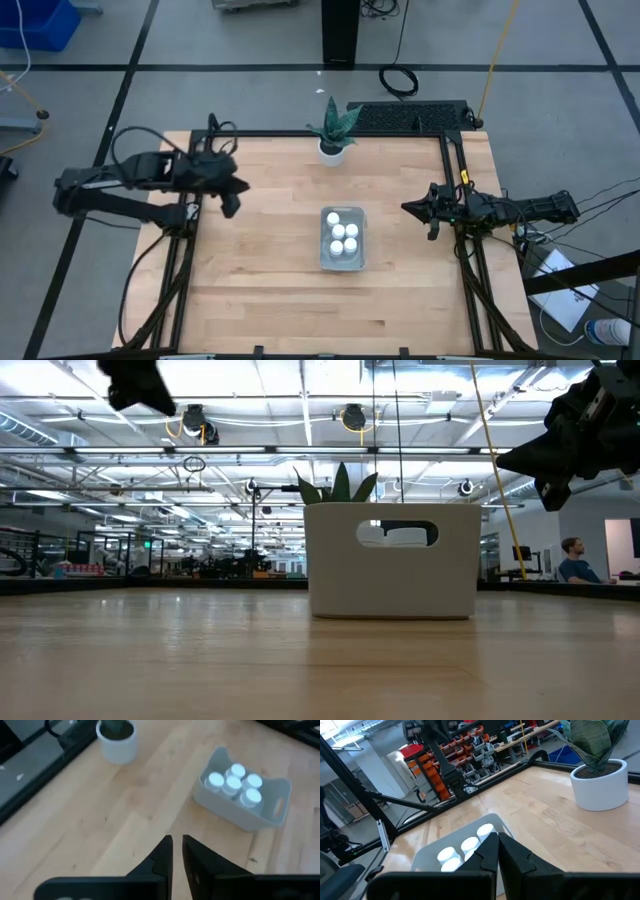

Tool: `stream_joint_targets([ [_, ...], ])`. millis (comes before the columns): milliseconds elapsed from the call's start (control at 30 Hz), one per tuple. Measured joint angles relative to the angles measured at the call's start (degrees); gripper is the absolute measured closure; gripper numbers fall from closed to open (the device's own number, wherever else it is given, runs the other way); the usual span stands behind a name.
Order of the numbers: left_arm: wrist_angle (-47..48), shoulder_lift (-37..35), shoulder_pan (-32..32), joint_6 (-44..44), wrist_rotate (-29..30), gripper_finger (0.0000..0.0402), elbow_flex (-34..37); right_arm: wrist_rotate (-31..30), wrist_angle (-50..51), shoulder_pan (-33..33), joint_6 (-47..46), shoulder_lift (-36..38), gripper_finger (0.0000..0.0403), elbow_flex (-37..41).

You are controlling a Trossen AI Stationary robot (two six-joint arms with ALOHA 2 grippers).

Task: Pick and place pill bottles into a basket
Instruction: Return to Home Position

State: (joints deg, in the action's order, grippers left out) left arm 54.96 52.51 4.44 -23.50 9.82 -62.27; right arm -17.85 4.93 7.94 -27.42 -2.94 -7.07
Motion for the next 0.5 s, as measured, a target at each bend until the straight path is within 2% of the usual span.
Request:
stream_joint_targets([
  [100, -3.82, -4.62, -0.61, 1.83, -0.18, 0.035, 6.29, 0.0, 0.01, 0.01, 0.0, 0.0, 0.0399, 0.0],
  [300, -23.79, -15.47, -3.11, 5.52, -4.84, 0.0344, 21.87, -0.02, 0.02, 0.0, 0.02, 0.0, 0.0399, 0.0],
  [500, -25.65, -27.07, -3.5, 4.8, -5.45, 0.0345, 33.62, 0.0, 0.04, 0.02, 0.0, 0.0, 0.0399, 0.0],
])
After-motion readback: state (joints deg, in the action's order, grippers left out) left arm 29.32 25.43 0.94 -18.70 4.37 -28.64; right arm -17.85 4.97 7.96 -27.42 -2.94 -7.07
